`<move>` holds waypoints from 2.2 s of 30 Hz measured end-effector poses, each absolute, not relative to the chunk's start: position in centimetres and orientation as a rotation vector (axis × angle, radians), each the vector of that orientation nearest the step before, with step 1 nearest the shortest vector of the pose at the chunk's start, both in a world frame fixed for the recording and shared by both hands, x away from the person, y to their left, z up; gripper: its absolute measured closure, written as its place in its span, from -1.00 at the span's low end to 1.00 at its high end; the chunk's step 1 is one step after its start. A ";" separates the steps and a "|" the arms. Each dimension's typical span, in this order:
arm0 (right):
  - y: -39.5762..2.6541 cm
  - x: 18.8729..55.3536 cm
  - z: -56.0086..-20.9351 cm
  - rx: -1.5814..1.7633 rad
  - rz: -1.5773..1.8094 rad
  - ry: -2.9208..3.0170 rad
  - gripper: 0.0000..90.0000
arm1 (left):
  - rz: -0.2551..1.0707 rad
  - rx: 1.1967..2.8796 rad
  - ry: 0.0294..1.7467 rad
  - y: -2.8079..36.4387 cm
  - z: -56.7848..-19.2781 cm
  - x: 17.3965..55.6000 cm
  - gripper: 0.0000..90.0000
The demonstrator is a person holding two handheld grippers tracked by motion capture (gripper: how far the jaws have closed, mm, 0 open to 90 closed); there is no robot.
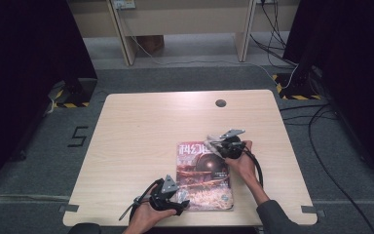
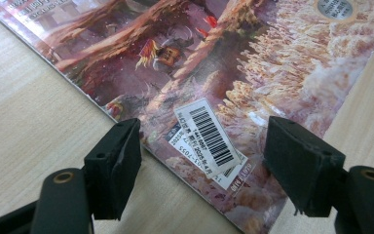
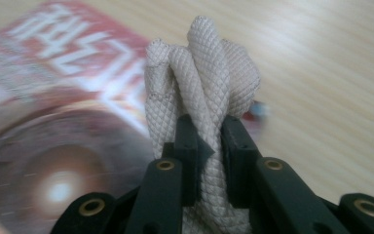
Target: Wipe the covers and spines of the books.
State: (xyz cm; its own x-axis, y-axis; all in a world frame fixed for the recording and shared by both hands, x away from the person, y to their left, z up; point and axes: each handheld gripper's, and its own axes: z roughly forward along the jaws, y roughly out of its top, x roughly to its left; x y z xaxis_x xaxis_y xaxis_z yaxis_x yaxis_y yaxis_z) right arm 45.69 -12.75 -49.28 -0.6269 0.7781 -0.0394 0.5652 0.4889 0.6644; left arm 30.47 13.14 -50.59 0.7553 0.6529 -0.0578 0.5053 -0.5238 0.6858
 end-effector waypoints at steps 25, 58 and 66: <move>-11.9 47.3 -49.4 1.142 0.900 2.385 0.78 | 0.266 2.237 0.871 13.2 -50.7 30.6 -0.41; -9.6 47.0 -49.6 1.117 0.961 2.439 0.78 | 0.263 2.241 0.873 13.2 -50.7 30.7 -0.44; -9.5 47.4 -49.6 1.129 0.956 2.418 0.78 | 0.271 2.241 0.873 13.2 -50.7 30.7 -0.44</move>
State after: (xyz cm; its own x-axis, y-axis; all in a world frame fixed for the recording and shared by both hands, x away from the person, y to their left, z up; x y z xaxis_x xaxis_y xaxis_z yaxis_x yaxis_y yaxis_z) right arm 47.42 -9.52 -49.62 -0.6435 0.7654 0.0049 0.5619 0.4681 0.6820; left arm 30.65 13.19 -50.65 0.7502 0.6587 -0.0565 0.5106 -0.5230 0.6825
